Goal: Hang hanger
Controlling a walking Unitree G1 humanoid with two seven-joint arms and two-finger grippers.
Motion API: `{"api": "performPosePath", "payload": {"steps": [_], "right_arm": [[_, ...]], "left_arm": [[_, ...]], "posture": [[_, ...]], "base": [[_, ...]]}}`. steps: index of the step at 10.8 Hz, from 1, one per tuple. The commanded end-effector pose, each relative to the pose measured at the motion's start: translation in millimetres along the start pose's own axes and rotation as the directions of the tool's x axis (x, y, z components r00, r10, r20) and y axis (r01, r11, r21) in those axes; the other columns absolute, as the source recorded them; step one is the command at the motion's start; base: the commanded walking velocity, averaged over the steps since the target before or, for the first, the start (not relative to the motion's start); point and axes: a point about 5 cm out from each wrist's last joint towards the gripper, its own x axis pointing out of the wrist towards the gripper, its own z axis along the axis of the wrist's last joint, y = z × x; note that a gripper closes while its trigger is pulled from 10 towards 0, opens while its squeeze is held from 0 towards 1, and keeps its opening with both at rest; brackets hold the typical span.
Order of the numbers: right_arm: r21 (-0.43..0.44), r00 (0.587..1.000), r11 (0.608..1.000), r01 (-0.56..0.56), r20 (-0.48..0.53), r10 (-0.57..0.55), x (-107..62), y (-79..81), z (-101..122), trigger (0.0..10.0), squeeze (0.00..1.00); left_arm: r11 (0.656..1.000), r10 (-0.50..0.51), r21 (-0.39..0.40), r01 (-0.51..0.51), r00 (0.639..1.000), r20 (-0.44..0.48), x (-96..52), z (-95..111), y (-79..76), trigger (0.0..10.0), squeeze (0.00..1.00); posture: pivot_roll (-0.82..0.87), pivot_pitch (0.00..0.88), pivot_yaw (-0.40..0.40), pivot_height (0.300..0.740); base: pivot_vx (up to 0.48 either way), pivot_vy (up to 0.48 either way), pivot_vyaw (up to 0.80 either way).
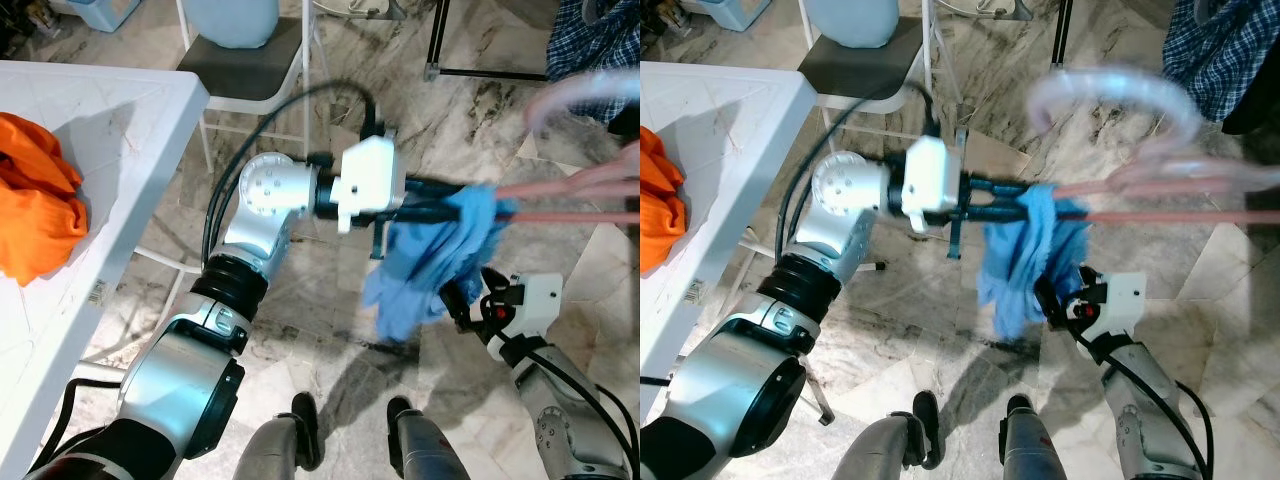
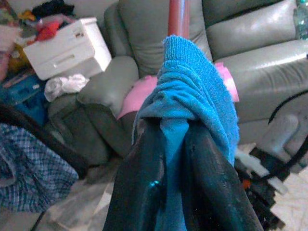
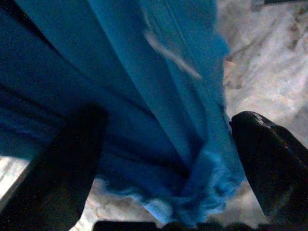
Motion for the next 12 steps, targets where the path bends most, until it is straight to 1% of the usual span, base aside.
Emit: {"api": "performPosePath", "payload": {"steps": [1,3,4,5,7,8,9,10,11,12], "right_arm": [[-0.001,0.998,0.999,0.048,-0.048,-0.048,-3.4,-5.3,-13.9,10.0,0.0],[-0.018,0.985,0.99,0.14,-0.094,-0.142,-7.1,-19.8,-24.8,10.0,0.0],[-0.017,0.972,0.977,0.21,-0.104,-0.211,-13.0,-30.4,-28.6,4.3,0.0],[-0.005,0.955,0.961,0.275,-0.114,-0.274,-18.9,-41.7,-31.1,0.0,0.0],[-0.021,0.898,0.904,0.426,-0.11,-0.426,-37.2,-72.6,-26.4,0.0,0.0],[-0.032,0.877,0.882,0.47,-0.099,-0.471,-44.2,-83.9,-21.8,0.0,0.0],[-0.037,0.839,0.843,0.537,-0.078,-0.538,-54.9,-100.7,-13.2,0.0,0.0],[-0.063,0.811,0.811,0.581,-0.034,-0.584,-64.4,-117.3,3.3,0.0,0.0],[-0.085,0.792,0.789,0.609,0.003,-0.611,-69.1,-127.1,17.1,0.0,0.0],[-0.096,0.764,0.758,0.645,0.056,-0.643,-72.8,-139.1,37.6,0.0,0.0]], "left_arm": [[0.999,0.015,0.028,-0.016,0.999,0.045,-2.9,10.9,2.6,0.0,0.0],[0.998,0.045,0.041,-0.047,0.997,0.057,-6.8,21.5,11.0,0.0,0.0],[0.996,0.081,0.046,-0.082,0.996,0.035,-13.6,21.8,17.2,0.0,0.0],[0.994,0.101,0.041,-0.101,0.995,0.006,-19.8,18.4,18.8,0.0,0.0],[0.989,0.149,0.009,-0.148,0.987,-0.062,-32.9,5.2,16.5,0.0,0.0],[0.986,0.164,-0.002,-0.165,0.983,-0.086,-38.1,-0.4,14.1,0.0,0.0],[0.982,0.183,-0.011,-0.186,0.975,-0.128,-45.5,-8.8,9.6,0.0,0.0],[0.975,0.209,-0.041,-0.219,0.963,-0.172,-54.7,-20.8,1.2,0.0,0.0],[0.971,0.209,-0.082,-0.226,0.961,-0.184,-58.0,-29.0,-9.6,0.0,0.0],[0.971,0.187,-0.11,-0.213,0.96,-0.209,-60.1,-40.3,-28.3,0.0,0.0]], "posture": [[-0.19,0.335,0.194,0.74],[-0.19,0.333,0.185,0.74],[-0.19,0.333,0.183,0.74],[-0.19,0.331,0.181,0.74],[-0.21,0.327,0.172,0.74],[-0.22,0.326,0.17,0.74],[-0.22,0.325,0.163,0.74],[-0.23,0.327,0.16,0.74],[-0.23,0.326,0.159,0.74],[-0.24,0.329,0.152,0.74]], "base": [[0.0,0.0,0.0],[0.0,0.0,0.0],[0.0,0.0,0.0],[0.0,0.0,0.0],[0.0,0.0,0.0],[0.0,0.0,0.0],[0.0,0.0,0.0],[0.0,0.0,0.0],[0.0,0.0,0.0],[0.0,0.0,0.0]]}}
